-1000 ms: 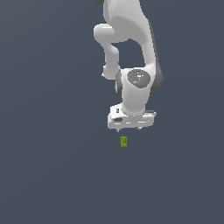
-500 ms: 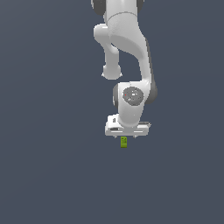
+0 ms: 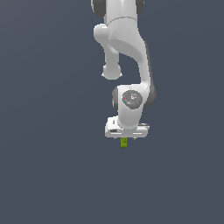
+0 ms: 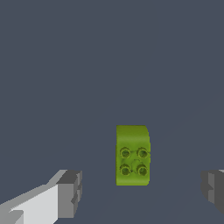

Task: Pick up the object and move it to a goal position.

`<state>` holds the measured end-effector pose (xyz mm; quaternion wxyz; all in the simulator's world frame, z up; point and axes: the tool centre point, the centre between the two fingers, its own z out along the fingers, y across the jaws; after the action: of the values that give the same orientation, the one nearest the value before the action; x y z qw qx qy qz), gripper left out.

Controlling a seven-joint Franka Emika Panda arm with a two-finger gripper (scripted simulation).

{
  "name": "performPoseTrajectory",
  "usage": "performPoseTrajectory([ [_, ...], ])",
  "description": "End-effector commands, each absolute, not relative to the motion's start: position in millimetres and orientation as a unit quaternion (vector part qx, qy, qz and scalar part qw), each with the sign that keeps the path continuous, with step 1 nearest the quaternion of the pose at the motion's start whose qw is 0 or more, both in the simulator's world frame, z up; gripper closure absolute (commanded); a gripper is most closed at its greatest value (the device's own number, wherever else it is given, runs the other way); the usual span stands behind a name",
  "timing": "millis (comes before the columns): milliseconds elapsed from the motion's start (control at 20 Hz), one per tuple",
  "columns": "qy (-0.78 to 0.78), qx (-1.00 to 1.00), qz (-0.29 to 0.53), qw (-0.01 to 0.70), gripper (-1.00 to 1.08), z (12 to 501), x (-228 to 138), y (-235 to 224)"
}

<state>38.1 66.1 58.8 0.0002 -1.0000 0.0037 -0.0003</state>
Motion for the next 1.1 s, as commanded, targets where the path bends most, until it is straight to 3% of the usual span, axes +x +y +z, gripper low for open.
performPoseTrajectory([
  [0,0.004,-1.0,0.0,0.0,-0.92,50.8,37.6,65.9],
  [600,0.005,-1.0,0.0,0.0,-0.92,12.4,38.3,65.7],
  [650,0.005,-1.0,0.0,0.0,1.08,12.4,38.3,65.7],
  [1050,0.005,-1.0,0.0,0.0,1.08,12.4,38.3,65.7],
])
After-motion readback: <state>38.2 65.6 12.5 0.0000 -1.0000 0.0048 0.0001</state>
